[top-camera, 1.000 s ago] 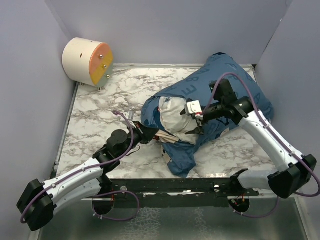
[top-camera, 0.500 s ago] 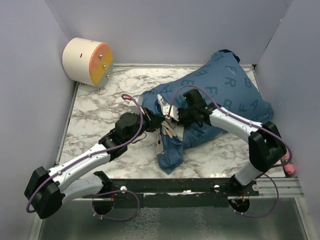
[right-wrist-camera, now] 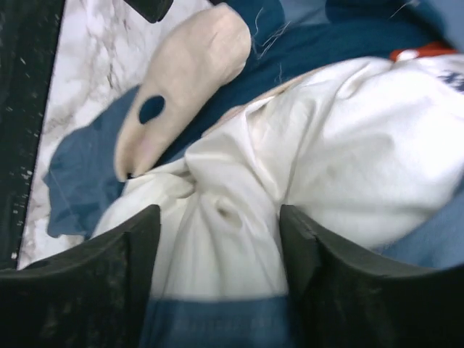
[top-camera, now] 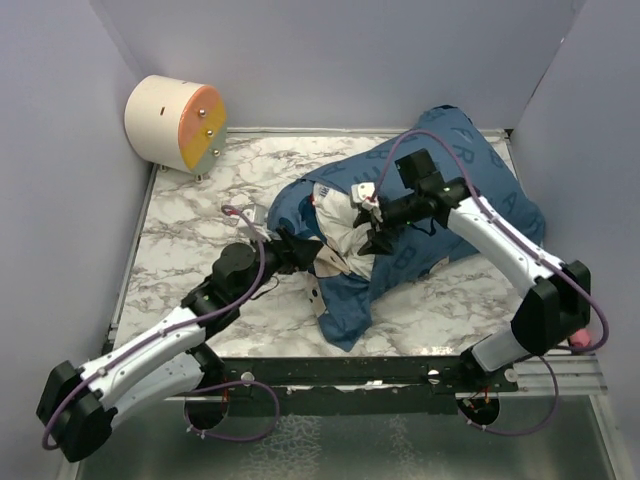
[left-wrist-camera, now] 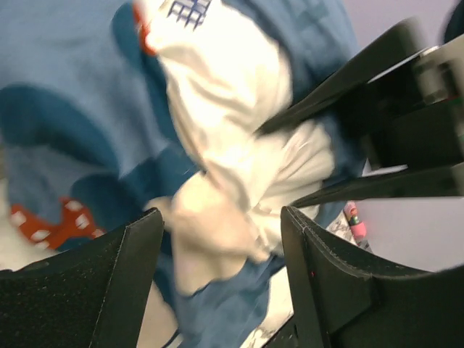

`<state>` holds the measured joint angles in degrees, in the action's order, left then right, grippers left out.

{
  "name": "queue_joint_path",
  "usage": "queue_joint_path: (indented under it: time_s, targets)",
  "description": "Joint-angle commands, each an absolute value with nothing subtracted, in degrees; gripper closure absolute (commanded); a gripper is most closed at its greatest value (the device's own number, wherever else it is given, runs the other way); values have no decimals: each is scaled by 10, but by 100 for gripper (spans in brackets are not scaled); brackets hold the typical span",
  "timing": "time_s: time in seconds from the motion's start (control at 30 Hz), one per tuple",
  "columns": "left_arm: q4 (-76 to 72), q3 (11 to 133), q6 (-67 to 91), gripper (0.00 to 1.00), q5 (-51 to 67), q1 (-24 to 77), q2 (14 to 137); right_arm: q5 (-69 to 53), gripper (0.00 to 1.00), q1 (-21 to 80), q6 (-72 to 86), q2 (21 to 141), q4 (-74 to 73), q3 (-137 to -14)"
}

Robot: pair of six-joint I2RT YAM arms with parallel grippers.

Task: Put the pillow into the pillowcase
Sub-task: Stuff the pillow into the pillowcase.

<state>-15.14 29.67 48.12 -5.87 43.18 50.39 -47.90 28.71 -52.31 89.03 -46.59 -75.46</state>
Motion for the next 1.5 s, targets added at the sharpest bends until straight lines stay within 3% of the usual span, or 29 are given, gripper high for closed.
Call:
queue_joint_path:
  time_s: [0.0, 0.1, 0.17, 0.3, 0.5, 0.67, 0.83, 0.97, 1.07, 1.13, 1.23, 1.3, 1.47]
  targets:
    - [-63, 265, 444, 35, -78, 428, 380, -541, 29, 266, -507, 800, -541, -794]
    - [-60, 255, 460, 48, -47, 429, 317, -564, 26, 266, -487, 761, -518, -792]
    - [-64, 262, 488, 51, -22, 429, 315, -569, 25, 266, -480, 742, -502, -783]
    - [-84, 284, 552, 51, 22, 438, 378, -583, 27, 267, -505, 718, -496, -748]
    - [-63, 341, 544, 49, -120, 548, 490, -519, 34, 284, -482, 727, -448, -674]
    - [-79, 355, 553, 49, -170, 565, 601, -432, 36, 289, -445, 737, -370, -611]
    - [-95, 332, 527, 53, -223, 550, 660, -363, 36, 290, -421, 769, -321, -587]
    - [-123, 334, 511, 63, -200, 524, 682, -338, 37, 291, -405, 783, -283, -564]
    - [-116, 352, 494, 85, -189, 518, 695, -304, 48, 292, -390, 797, -257, -550]
    - [-106, 360, 487, 100, -176, 517, 694, -265, 64, 292, -379, 808, -237, -543]
    - [-88, 366, 482, 100, -137, 517, 671, -210, 90, 292, -366, 821, -212, -533]
    - [-68, 372, 471, 100, -104, 517, 649, -173, 99, 292, -355, 831, -195, -527]
    - [-97, 354, 471, 100, -17, 518, 570, -126, 99, 292, -341, 893, -183, -521]
